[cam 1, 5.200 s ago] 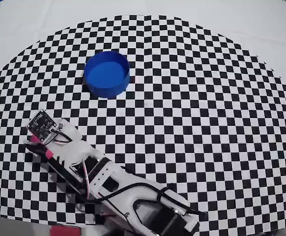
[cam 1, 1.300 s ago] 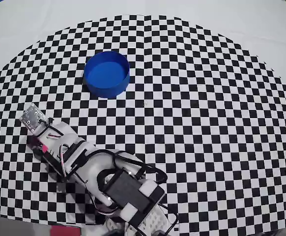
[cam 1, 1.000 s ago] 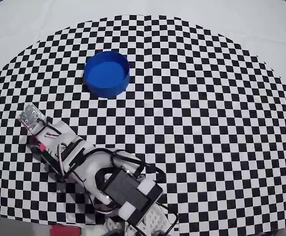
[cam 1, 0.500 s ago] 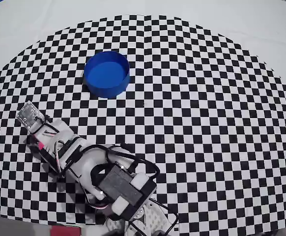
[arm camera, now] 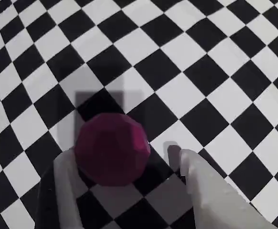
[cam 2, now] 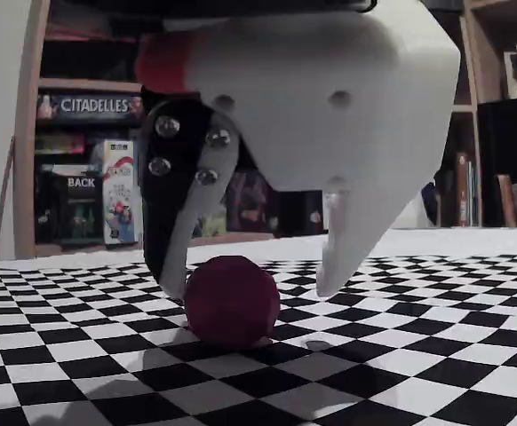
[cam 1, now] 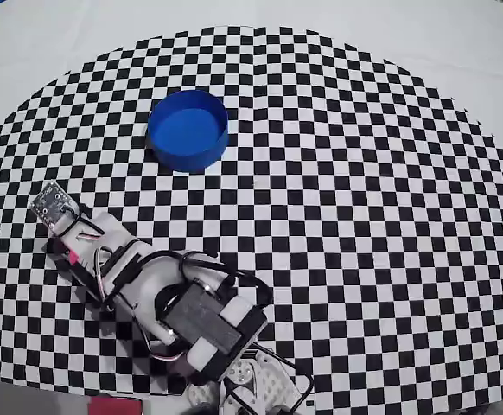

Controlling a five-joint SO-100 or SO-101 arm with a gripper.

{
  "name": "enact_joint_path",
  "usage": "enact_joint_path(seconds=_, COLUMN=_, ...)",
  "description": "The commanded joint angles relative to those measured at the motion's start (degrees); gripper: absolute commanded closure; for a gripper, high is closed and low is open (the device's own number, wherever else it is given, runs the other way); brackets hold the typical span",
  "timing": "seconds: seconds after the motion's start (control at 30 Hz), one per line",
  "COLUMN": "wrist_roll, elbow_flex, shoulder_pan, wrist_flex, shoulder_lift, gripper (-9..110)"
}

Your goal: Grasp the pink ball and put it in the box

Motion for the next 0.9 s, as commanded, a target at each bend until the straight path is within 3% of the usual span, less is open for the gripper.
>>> enact_joint_path(seconds=0.0, wrist_roll=-0.4, elbow_flex=-3.0, shoulder_pan=-0.4, wrist_flex=-1.1, shoulder_lift=-0.2, gripper=78)
enact_joint_path(seconds=0.87, wrist_roll=-0.4, elbow_flex=-4.6, shoulder_pan=-0.7, wrist_flex=-1.4, shoulder_lift=-2.5, gripper=78)
